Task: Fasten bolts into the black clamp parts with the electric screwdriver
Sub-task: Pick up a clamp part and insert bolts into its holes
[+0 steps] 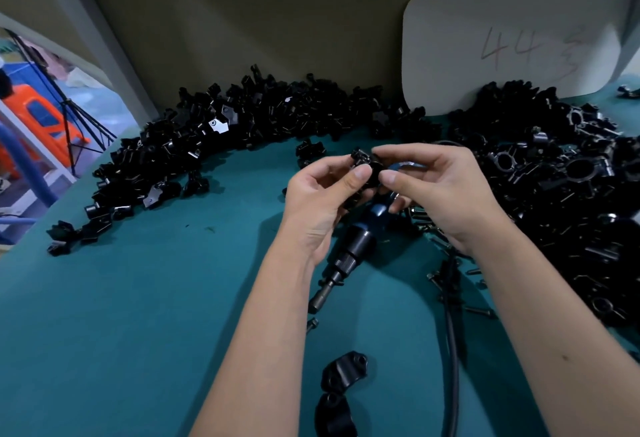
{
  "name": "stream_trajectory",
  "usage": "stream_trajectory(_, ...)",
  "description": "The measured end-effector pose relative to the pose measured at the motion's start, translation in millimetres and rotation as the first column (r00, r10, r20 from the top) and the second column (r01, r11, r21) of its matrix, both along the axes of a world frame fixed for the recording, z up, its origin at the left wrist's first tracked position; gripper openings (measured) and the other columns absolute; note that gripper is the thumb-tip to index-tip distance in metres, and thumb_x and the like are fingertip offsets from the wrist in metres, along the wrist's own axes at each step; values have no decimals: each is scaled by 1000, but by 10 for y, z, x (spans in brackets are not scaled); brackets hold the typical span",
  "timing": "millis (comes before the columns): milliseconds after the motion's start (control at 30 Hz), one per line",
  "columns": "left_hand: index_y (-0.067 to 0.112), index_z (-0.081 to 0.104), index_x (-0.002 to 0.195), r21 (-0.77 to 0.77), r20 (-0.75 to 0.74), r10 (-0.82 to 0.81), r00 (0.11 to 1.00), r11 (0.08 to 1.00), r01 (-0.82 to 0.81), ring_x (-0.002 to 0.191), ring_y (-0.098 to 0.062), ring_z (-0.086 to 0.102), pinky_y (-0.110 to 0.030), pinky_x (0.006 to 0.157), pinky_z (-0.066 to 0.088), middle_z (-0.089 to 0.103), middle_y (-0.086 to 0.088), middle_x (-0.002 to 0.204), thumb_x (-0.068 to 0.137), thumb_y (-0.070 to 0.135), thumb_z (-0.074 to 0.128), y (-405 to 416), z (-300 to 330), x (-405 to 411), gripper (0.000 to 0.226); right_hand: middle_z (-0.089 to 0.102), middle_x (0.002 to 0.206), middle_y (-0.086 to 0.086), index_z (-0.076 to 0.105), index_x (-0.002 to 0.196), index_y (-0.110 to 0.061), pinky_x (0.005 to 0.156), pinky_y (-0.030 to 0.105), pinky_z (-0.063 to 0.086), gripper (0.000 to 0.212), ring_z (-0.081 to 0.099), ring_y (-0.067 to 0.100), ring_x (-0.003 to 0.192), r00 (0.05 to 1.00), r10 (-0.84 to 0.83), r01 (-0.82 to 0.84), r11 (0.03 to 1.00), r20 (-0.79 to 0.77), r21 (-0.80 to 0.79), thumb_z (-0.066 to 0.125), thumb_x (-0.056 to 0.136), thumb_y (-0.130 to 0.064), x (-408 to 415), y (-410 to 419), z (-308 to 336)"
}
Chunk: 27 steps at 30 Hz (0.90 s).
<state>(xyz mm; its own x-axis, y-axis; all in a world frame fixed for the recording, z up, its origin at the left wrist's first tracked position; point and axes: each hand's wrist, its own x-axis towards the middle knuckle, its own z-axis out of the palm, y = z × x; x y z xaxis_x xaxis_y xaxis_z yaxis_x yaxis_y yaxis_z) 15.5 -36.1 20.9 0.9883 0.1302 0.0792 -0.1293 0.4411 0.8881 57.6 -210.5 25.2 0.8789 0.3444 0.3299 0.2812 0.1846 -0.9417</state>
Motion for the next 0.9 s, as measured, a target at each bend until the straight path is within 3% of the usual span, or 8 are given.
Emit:
stream_trajectory(133,9,75,86,-90,12,-24,1000,996,25,76,-24,77,-29,67,61,76,-8,84,72,7,82,-89,7,-3,16,80,102,10,77,116,-12,60,28,58,31,77,24,87,1000,15,-15,1000,2,-7,77,88,1,12,-48,32)
stream_trajectory(267,13,76,86,-64,35,-56,998,996,58,78,-25,76,-33,72,62,76,-9,87,73,10,82,-162,-3,7,14,79,104,13,75,119,-9,62,28,59,31,77,30,89,999,40,-40,997,0,-59,76,89,1,40,-193,87)
stream_trajectory(467,1,70,103,-57,13,-25,1000,998,25,82,-28,75,-35,77,62,75,-17,97,76,12,80,-204,21,26,31,76,108,15,76,118,-8,64,27,61,33,77,25,86,1000,21,-22,998,-13,-52,78,87,2,15,-240,123)
stream_trajectory(633,4,72,102,-51,30,-23,999,998,25,81,-22,76,-28,74,60,77,-10,93,75,13,79,-208,41,29,29,72,99,20,73,122,-5,64,28,60,33,76,40,89,1000,27,-26,998,2,-54,75,90,3,18,-236,124)
stream_trajectory(800,4,71,102,-62,-13,-11,1000,998,10,88,-26,73,-28,78,59,74,-13,97,76,16,79,-206,56,23,29,78,92,5,75,119,-9,63,28,61,31,77,24,82,1000,6,-3,994,25,-112,78,89,-2,2,-253,159)
stream_trajectory(900,7,70,95,-72,-28,16,999,997,-18,82,-20,73,-32,79,61,74,-8,94,81,10,79,-192,50,36,16,78,92,7,74,117,-9,60,30,62,24,76,23,80,998,-57,59,983,14,-177,76,93,-9,2,-277,182)
